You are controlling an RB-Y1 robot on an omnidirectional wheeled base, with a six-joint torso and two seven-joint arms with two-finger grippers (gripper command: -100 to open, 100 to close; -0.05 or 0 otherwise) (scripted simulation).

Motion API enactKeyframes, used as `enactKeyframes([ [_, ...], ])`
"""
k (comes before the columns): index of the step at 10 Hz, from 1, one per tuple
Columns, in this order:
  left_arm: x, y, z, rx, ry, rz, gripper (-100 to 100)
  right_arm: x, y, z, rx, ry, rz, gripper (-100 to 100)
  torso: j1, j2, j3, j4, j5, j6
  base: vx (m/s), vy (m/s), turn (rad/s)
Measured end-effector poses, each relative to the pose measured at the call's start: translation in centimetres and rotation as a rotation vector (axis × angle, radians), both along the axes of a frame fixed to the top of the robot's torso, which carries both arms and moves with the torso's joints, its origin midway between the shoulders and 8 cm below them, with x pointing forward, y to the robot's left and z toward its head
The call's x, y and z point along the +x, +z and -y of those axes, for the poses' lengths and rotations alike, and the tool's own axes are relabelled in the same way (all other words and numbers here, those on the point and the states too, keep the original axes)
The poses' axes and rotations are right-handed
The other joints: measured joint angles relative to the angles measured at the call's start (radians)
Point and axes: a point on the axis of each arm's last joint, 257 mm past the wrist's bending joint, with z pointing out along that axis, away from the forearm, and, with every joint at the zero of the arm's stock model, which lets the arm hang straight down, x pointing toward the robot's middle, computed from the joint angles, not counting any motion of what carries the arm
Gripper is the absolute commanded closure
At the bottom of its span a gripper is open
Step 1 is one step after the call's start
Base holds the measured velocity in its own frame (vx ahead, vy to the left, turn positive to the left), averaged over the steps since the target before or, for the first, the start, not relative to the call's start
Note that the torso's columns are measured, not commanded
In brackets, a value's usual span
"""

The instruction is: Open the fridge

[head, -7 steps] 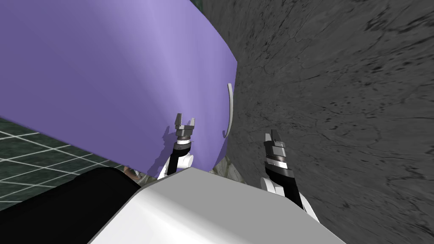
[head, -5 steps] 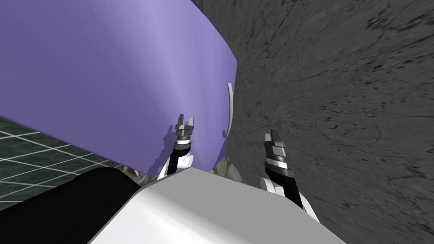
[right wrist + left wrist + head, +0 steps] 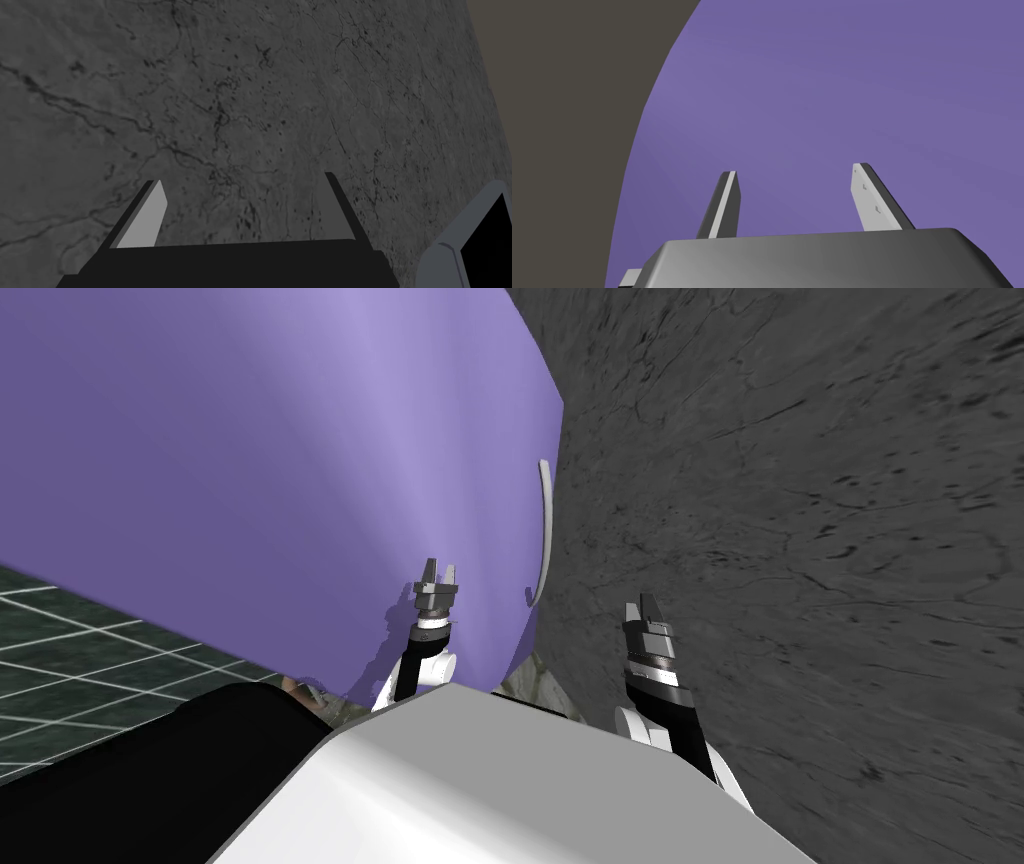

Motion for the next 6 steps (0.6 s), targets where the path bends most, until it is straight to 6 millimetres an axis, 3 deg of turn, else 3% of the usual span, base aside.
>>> enactKeyframes([
  [2,0.0,0.0,0.0,0.0,0.0,0.0,0,0.0,0.0,0.0,0.0,0.0,0.0,0,0.0,0.148,-0.295,0.148,0.0,0.0,0.0,0.0,0.0],
  [3,0.0,0.0,0.0,0.0,0.0,0.0,-100,0.0,0.0,0.0,0.0,0.0,0.0,0,0.0,0.221,-0.443,0.221,0.0,0.0,-0.007,-0.001,-0.126],
  [6,1.3,-0.9,0.3,0.034,-0.034,-0.039,-100,0.0,0.0,0.0,0.0,0.0,-0.001,0,0.0,0.268,-0.535,0.267,0.0,0.0,-0.031,0.002,-0.141],
])
